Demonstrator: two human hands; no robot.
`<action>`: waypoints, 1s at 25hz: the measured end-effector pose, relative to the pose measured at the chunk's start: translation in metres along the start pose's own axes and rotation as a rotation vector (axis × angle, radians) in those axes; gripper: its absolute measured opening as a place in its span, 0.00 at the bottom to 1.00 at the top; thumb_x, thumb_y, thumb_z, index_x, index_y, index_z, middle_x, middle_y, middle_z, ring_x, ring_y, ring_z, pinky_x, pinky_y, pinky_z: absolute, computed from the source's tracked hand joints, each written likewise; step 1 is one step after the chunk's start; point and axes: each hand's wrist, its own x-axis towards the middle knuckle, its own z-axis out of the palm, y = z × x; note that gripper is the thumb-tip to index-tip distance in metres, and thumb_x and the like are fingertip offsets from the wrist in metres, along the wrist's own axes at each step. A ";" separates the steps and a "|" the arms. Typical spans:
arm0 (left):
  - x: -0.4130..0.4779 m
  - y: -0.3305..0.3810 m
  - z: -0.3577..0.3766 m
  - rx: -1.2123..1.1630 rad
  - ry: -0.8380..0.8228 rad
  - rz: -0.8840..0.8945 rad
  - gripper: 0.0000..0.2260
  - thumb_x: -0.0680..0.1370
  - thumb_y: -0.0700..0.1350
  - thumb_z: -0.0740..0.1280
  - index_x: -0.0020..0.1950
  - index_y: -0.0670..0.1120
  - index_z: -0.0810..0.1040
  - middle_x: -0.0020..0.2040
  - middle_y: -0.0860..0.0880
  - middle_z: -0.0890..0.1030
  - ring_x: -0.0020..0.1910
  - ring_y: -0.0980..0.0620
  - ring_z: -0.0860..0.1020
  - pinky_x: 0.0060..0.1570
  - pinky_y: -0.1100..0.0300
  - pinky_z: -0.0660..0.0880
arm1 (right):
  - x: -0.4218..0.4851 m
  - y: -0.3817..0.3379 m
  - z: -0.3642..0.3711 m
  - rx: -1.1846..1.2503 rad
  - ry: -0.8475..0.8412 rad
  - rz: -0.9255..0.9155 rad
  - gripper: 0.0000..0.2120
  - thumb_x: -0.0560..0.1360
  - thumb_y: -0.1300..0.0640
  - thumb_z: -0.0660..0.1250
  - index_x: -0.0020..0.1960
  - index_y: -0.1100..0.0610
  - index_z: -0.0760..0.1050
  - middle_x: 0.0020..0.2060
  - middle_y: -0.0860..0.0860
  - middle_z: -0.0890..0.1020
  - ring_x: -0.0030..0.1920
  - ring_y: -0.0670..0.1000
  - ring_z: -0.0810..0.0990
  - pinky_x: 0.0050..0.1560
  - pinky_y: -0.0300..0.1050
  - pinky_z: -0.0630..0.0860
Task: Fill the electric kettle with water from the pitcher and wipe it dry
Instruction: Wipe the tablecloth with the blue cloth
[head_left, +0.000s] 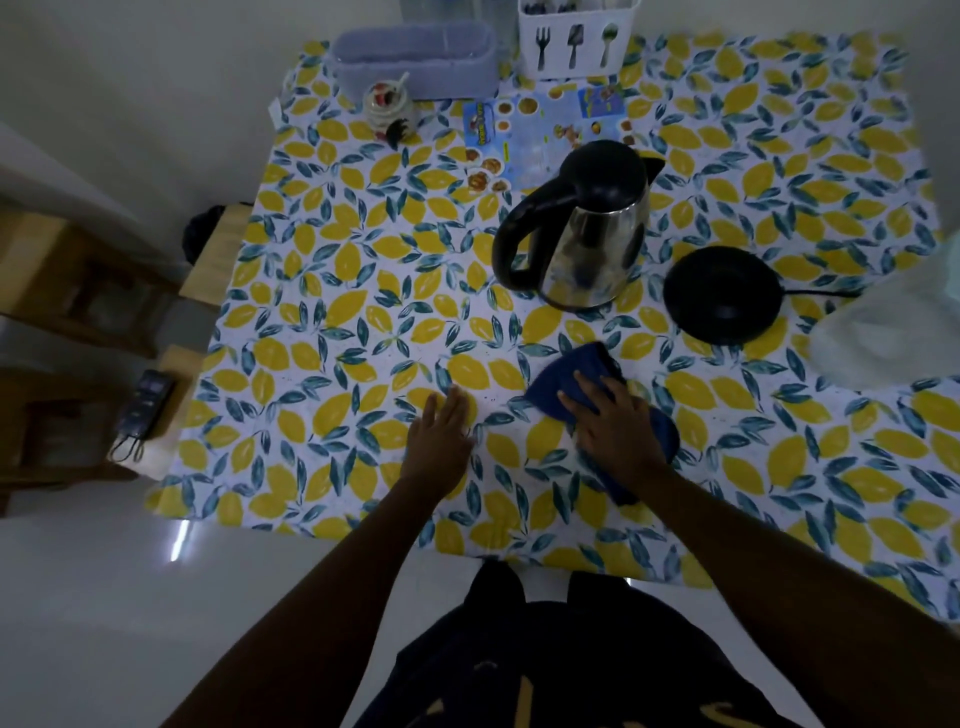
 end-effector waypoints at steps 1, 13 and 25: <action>0.001 -0.001 0.000 0.001 -0.016 0.003 0.29 0.82 0.52 0.57 0.79 0.48 0.48 0.81 0.49 0.46 0.79 0.41 0.45 0.74 0.40 0.57 | 0.008 0.006 -0.003 0.021 -0.003 0.070 0.27 0.76 0.52 0.65 0.74 0.48 0.63 0.75 0.54 0.64 0.70 0.63 0.66 0.55 0.65 0.74; -0.001 0.001 0.002 -0.031 -0.013 -0.009 0.30 0.82 0.52 0.57 0.79 0.48 0.44 0.80 0.51 0.41 0.78 0.44 0.40 0.75 0.42 0.49 | -0.030 -0.039 0.011 -0.001 0.049 -0.195 0.26 0.74 0.48 0.67 0.71 0.47 0.68 0.72 0.53 0.70 0.67 0.62 0.72 0.53 0.61 0.76; -0.009 0.009 0.007 -0.055 -0.012 -0.014 0.30 0.82 0.50 0.57 0.79 0.49 0.44 0.80 0.50 0.40 0.78 0.42 0.40 0.75 0.41 0.50 | 0.034 -0.036 -0.015 0.076 0.038 0.219 0.28 0.78 0.53 0.60 0.76 0.49 0.56 0.78 0.55 0.55 0.72 0.64 0.59 0.61 0.67 0.66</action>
